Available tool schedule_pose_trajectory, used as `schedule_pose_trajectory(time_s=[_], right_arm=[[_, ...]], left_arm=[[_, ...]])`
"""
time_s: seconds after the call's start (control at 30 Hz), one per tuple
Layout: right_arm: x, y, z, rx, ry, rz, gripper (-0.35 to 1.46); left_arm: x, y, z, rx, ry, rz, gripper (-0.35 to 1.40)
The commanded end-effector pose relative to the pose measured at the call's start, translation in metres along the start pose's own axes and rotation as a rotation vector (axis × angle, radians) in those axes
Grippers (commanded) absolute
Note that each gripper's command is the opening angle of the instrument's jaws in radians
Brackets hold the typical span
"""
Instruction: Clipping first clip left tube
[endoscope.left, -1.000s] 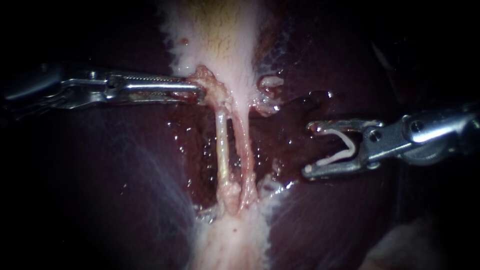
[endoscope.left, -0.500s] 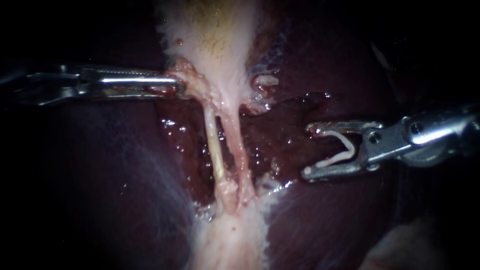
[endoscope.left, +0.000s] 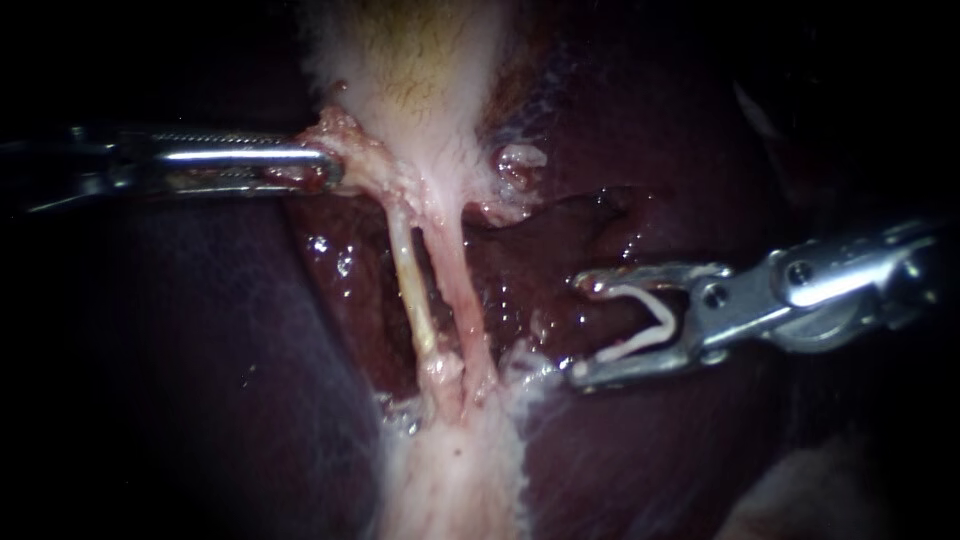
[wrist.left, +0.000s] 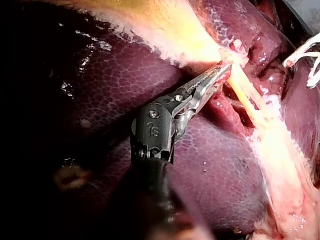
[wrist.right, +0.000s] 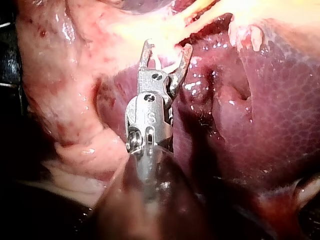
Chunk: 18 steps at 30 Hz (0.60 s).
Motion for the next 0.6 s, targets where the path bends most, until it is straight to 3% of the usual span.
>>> schedule_pose_trajectory(time_s=[0.03,0.33,0.6], right_arm=[[0.0,0.0,0.0006,0.008,-0.001,-0.002,0.5],[-0.0001,0.0003,0.0065,0.035,0.001,-0.008,0.5],[-0.0012,0.0016,0.01,0.052,-0.002,0.004,0.5]], left_arm=[[0.0,0.0,0.0,0.0,0.0,0.0,-0.35],[0.0001,0.0003,0.0,0.0,0.0,0.0,-0.35],[0.0001,0.0005,0.0001,0.0,0.0,0.0,-0.35]])
